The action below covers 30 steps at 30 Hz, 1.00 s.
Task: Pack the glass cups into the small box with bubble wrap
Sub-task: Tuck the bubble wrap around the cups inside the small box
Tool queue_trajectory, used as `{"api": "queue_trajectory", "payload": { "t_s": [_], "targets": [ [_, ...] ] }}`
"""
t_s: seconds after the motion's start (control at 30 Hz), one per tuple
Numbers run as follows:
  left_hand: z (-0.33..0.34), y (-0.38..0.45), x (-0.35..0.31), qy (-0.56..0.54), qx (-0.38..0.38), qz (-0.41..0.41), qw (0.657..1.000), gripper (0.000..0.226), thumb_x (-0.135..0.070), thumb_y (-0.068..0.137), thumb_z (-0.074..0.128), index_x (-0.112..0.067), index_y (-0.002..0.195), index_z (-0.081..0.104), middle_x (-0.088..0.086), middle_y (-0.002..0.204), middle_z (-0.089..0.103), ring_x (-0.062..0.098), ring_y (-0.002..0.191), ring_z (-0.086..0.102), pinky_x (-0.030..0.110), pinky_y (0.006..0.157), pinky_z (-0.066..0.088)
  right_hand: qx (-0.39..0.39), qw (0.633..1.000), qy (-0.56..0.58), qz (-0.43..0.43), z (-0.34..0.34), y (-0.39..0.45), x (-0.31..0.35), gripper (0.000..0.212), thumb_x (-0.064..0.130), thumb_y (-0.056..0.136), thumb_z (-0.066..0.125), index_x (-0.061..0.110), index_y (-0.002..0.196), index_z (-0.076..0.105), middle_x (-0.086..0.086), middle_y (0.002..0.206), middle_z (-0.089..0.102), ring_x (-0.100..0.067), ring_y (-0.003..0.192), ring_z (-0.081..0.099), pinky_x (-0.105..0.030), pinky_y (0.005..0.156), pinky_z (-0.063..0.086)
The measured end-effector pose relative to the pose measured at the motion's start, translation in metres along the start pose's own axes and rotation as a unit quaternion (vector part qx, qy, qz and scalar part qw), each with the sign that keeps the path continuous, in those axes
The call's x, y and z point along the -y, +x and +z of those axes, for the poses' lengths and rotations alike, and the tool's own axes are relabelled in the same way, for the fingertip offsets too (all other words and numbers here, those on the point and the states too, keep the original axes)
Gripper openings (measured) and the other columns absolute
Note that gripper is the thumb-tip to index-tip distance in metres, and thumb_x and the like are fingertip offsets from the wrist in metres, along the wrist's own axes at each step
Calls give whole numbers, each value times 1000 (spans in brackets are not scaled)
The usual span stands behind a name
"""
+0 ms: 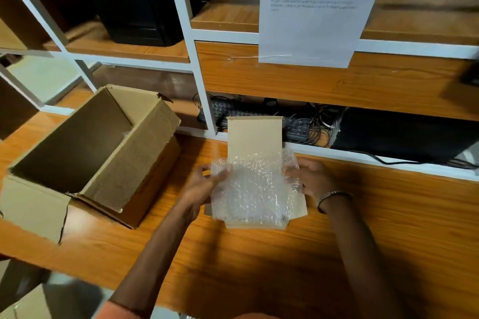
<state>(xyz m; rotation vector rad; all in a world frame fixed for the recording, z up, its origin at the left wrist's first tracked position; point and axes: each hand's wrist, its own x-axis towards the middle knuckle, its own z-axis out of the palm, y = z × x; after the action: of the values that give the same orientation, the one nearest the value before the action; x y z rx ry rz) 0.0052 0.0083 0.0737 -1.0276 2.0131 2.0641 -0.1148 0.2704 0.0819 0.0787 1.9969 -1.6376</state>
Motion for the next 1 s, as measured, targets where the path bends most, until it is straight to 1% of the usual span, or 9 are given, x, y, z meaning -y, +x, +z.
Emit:
{"api": "queue_trajectory", "payload": {
  "t_s": [0.07, 0.13, 0.33, 0.43, 0.53, 0.67, 0.77, 0.87, 1.0],
  "targets": [
    [1, 3, 3, 16, 3, 16, 1000, 67, -18, 86, 89, -17, 140, 49, 11, 122, 72, 30, 104, 76, 52, 83, 66, -40, 998, -55, -5, 6, 2, -3, 35, 15, 88, 87, 11, 117, 68, -10, 111, 78, -27, 94, 76, -36, 70, 61],
    [-1, 7, 5, 21, -10, 35, 999, 64, -8, 87, 86, -13, 140, 50, 14, 122, 72, 34, 104, 76, 58, 88, 64, -102, 988, -116, -28, 7, 4, -6, 45, 13, 84, 90, 6, 122, 67, -15, 115, 74, -34, 100, 74, -49, 83, 64],
    [4, 14, 9, 67, -32, 78, 994, 66, -14, 90, 85, -18, 144, 47, 9, 119, 68, 27, 97, 76, 46, 77, 67, -150, 952, -249, -100, 5, 5, -2, 52, 6, 83, 87, 4, 129, 64, -11, 114, 69, -23, 94, 60, -23, 61, 43],
    [4, 19, 15, 148, -47, 100, 983, 79, -13, 89, 86, -22, 152, 40, 1, 119, 63, 14, 95, 68, 29, 64, 60, -165, 906, -379, -87, 9, 5, -4, 59, 10, 78, 87, 7, 130, 59, -15, 121, 69, -34, 104, 64, -34, 74, 54],
    [5, 18, 22, 227, -59, 143, 962, 88, -16, 86, 88, -21, 157, 37, 3, 133, 59, 19, 106, 66, 28, 74, 56, -189, 835, -513, -67, 13, -1, -3, 70, 18, 76, 87, 11, 138, 54, -18, 136, 55, -37, 123, 53, -43, 93, 54],
    [9, 16, 24, 390, -118, 258, 876, 90, -30, 81, 93, -22, 157, 44, 9, 156, 42, 24, 129, 50, 41, 102, 53, -126, 785, -598, -98, 26, -11, 2, 59, 25, 86, 80, 26, 139, 57, -8, 142, 49, -32, 132, 42, -43, 101, 46],
    [11, 18, 19, 518, -6, 323, 792, 89, -34, 85, 88, -19, 159, 42, 7, 162, 44, 27, 147, 40, 50, 117, 44, -18, 776, -622, -102, 39, -9, -3, 64, 16, 90, 76, 31, 148, 55, -2, 145, 52, -29, 141, 39, -46, 119, 32],
    [12, 26, 21, 655, 72, 295, 692, 101, -36, 90, 81, -15, 169, 21, 7, 171, 33, 28, 159, 26, 51, 128, 28, 36, 739, -666, -93, 47, -2, -14, 73, 8, 89, 70, 30, 155, 47, -1, 148, 53, -29, 143, 39, -51, 124, 26],
    [13, 37, 27, 738, 100, 268, 611, 109, -50, 92, 75, -9, 170, 10, 10, 175, 23, 31, 162, 17, 52, 132, 14, 49, 710, -696, -100, 47, 5, -22, 80, 11, 87, 75, 27, 157, 40, -1, 150, 50, -27, 141, 38, -48, 115, 32]
  ]
}}
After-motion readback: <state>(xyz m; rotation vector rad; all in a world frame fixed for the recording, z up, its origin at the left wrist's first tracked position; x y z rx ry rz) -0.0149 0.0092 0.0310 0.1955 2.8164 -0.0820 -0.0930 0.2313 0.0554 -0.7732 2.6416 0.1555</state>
